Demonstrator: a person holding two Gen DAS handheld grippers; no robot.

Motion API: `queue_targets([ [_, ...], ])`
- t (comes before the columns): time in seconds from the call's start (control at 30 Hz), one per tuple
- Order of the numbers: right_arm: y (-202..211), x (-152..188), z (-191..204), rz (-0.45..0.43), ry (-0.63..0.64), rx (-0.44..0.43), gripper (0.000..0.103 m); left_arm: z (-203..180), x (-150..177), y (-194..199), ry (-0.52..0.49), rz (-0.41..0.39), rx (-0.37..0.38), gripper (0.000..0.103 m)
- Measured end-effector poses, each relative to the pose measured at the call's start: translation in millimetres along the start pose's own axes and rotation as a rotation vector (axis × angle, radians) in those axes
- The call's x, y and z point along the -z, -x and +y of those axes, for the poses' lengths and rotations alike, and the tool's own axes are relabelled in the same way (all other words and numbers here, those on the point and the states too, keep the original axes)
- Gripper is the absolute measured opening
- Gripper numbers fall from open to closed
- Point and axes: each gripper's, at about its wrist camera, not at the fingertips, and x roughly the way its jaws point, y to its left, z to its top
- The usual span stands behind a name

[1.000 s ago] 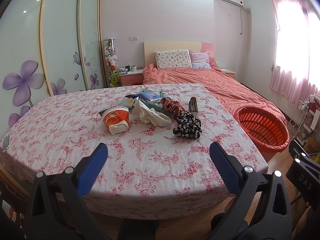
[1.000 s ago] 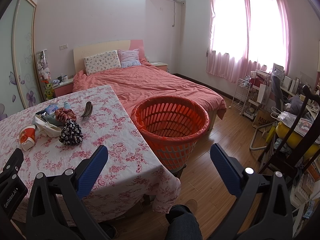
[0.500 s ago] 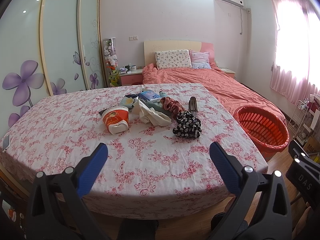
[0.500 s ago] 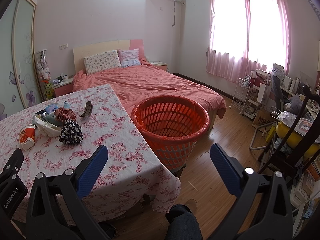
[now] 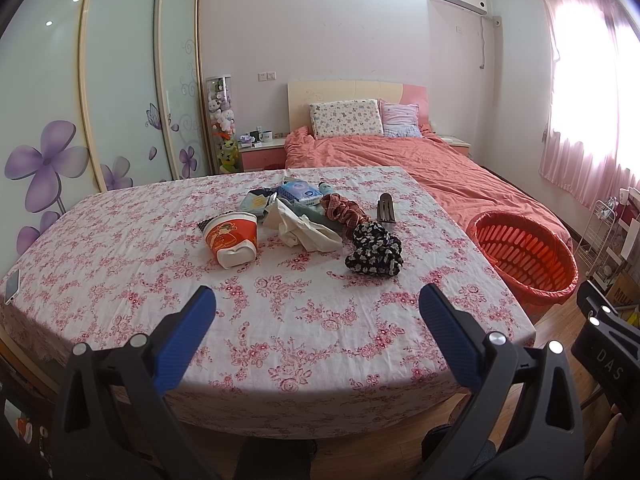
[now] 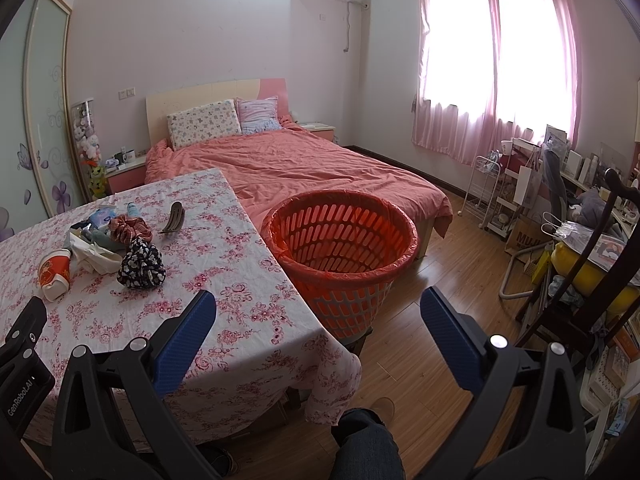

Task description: Collect trash

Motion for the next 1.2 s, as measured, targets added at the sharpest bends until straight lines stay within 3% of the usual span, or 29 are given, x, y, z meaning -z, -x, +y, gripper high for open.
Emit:
queue_targets([
  [0.9, -3, -1, 3, -0.004, 0.004, -0.003, 0.101, 2, -1, -2, 0.003, 0.005, -0.004, 0.099],
  [1.2, -30, -12, 33, 0.02, 0.038, -0.101, 0.101, 53, -13, -40, 0.093, 0.039, -0.104, 0.099],
])
